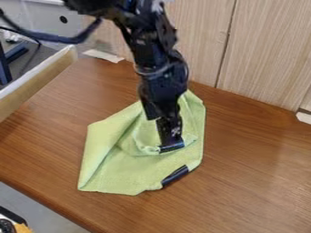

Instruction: Fold the cloth from upper left to bottom right

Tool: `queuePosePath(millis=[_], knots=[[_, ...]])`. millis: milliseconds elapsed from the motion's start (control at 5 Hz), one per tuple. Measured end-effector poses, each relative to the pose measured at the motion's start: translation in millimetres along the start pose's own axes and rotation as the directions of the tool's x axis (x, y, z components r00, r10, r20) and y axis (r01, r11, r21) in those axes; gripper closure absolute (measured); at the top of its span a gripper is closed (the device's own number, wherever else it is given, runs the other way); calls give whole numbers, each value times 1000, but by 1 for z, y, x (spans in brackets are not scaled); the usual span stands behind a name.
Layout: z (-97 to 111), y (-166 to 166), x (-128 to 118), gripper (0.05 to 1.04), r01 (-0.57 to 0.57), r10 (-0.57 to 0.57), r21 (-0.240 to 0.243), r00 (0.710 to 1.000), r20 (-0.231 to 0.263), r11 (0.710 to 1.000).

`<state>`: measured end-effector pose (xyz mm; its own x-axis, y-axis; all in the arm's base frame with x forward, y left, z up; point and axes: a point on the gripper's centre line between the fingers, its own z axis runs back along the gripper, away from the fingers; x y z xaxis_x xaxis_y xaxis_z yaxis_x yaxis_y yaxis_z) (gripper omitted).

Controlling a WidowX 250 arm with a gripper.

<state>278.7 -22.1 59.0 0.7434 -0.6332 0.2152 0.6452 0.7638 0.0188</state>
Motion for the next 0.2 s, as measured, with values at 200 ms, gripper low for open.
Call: queuePosePath(millis=[200], knots=[[1,2,-1,83,-4,4,1,1000,3,1000]])
